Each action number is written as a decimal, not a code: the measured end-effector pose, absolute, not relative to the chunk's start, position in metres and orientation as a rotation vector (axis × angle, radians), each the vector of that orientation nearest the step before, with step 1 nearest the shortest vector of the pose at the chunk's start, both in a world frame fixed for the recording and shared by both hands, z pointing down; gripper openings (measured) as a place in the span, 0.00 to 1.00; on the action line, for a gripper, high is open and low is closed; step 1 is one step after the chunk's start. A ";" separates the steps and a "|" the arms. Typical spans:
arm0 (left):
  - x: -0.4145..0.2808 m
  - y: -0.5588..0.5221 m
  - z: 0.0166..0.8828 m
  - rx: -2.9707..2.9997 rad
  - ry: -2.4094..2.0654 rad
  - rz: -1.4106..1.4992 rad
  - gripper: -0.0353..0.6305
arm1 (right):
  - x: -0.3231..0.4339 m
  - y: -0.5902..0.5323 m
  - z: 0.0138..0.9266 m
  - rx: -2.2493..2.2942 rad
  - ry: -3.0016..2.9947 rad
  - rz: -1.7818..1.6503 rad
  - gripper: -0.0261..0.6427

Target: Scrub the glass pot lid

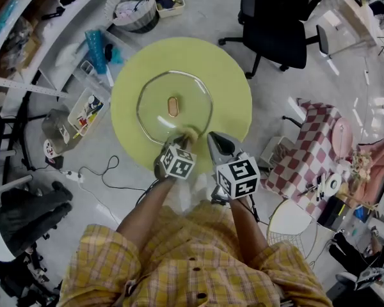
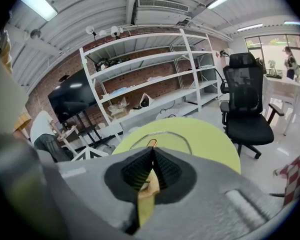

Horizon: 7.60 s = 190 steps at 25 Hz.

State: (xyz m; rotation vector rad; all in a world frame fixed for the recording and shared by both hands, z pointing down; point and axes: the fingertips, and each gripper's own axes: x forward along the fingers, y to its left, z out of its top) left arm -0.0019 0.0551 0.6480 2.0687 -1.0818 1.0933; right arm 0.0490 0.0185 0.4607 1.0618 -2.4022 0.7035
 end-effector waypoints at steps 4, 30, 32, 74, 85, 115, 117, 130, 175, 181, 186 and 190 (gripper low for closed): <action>-0.009 0.052 0.646 2.070 -1.096 1.096 0.12 | 0.045 0.019 0.461 1.049 -2.399 0.689 0.04; -0.100 0.001 0.631 1.917 -1.308 0.941 0.12 | 0.023 0.016 0.457 0.991 -2.408 0.661 0.04; -0.105 -0.001 0.631 1.910 -1.319 0.937 0.12 | 0.022 0.015 0.457 0.991 -2.408 0.658 0.04; -0.165 0.029 0.642 1.725 -1.474 0.852 0.12 | 0.012 0.027 0.456 0.984 -2.416 0.684 0.04; -0.131 0.041 0.637 1.784 -1.429 0.856 0.12 | 0.019 0.034 0.454 0.997 -2.415 0.668 0.04; -0.061 0.075 0.644 1.966 -1.242 0.928 0.12 | 0.036 0.044 0.448 1.053 -2.427 0.717 0.04; -0.059 0.076 0.645 1.967 -1.235 0.919 0.12 | 0.038 0.045 0.450 1.055 -2.425 0.718 0.04; -0.039 0.091 0.611 2.018 -1.152 0.856 0.12 | 0.041 0.049 0.446 1.061 -2.430 0.726 0.04; -0.047 0.054 0.317 2.324 -1.515 0.298 0.12 | 0.039 0.043 0.289 1.261 -2.691 0.462 0.04; -0.046 0.052 0.302 2.348 -1.539 0.270 0.12 | 0.038 0.044 0.281 1.293 -2.694 0.425 0.04; -0.049 0.050 0.297 2.353 -1.563 0.247 0.12 | 0.042 0.041 0.284 1.308 -2.696 0.444 0.04; -0.045 0.050 0.295 2.360 -1.558 0.243 0.12 | 0.048 0.043 0.289 1.317 -2.690 0.469 0.04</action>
